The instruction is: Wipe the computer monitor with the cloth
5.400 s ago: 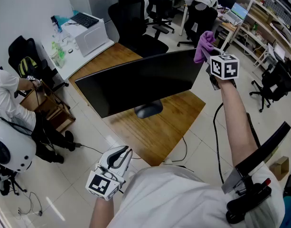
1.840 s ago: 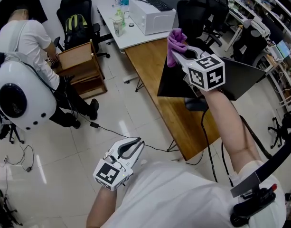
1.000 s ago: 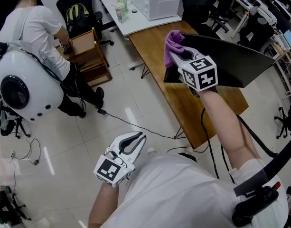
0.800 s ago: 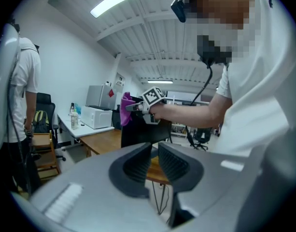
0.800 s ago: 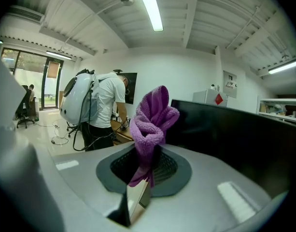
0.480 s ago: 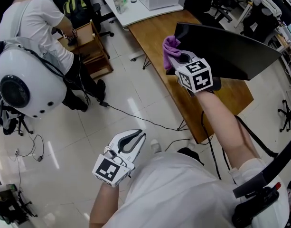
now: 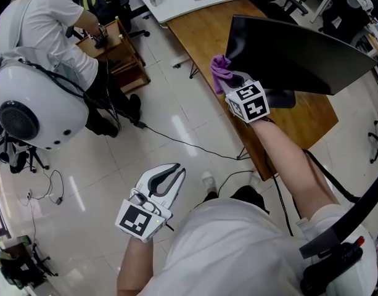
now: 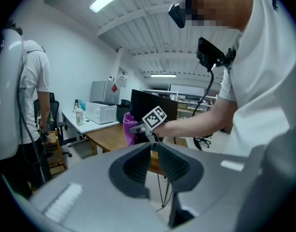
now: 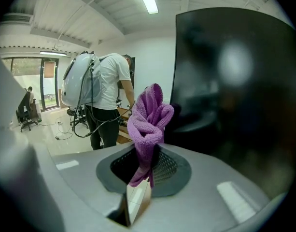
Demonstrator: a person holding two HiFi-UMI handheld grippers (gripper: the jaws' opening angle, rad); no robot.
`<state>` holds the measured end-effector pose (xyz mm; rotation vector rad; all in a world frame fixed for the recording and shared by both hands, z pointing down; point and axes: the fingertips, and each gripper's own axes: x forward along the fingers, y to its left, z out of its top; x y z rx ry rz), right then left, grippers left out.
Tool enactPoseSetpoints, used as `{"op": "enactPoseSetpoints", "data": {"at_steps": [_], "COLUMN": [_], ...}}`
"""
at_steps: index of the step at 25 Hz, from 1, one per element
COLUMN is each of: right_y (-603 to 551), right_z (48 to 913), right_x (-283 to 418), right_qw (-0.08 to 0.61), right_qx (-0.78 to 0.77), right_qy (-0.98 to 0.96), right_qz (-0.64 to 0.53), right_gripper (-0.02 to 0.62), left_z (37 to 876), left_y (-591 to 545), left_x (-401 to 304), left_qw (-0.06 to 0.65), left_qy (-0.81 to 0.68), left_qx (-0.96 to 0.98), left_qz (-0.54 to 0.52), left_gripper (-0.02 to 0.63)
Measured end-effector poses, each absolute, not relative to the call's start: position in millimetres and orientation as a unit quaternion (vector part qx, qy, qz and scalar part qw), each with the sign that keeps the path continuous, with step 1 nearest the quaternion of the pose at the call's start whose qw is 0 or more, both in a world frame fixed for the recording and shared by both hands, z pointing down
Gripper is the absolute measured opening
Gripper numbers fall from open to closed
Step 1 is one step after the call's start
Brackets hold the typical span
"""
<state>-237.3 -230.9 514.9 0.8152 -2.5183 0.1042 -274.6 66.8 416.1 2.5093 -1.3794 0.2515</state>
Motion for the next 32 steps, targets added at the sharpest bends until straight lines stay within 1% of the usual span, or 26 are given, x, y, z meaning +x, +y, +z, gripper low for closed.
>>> {"op": "enactPoseSetpoints", "data": {"at_steps": [9,16,32], "right_y": [-226.1,-224.3,-248.6], "right_z": [580.4,618.2,650.1], "right_x": [-234.0,-218.7,-120.3], "right_qw": [0.275,0.305,0.333], "right_qx": [0.299,0.307,0.379], "right_qy": [-0.912,-0.899,-0.858], "right_qz": [0.062,0.066,0.099], "right_gripper": [0.048,0.048,0.048], "left_z": [423.5,428.0,432.3], "left_y": [70.6,69.8,58.3], "left_x": [-269.7,-259.8,-228.5], "left_qw": [0.148,0.155,0.160], "left_qy": [-0.475,-0.463,-0.425], "left_qx": [0.862,0.866,0.883], "left_qz": [0.099,0.110,0.122], "left_gripper": [0.069,0.069,0.069]}}
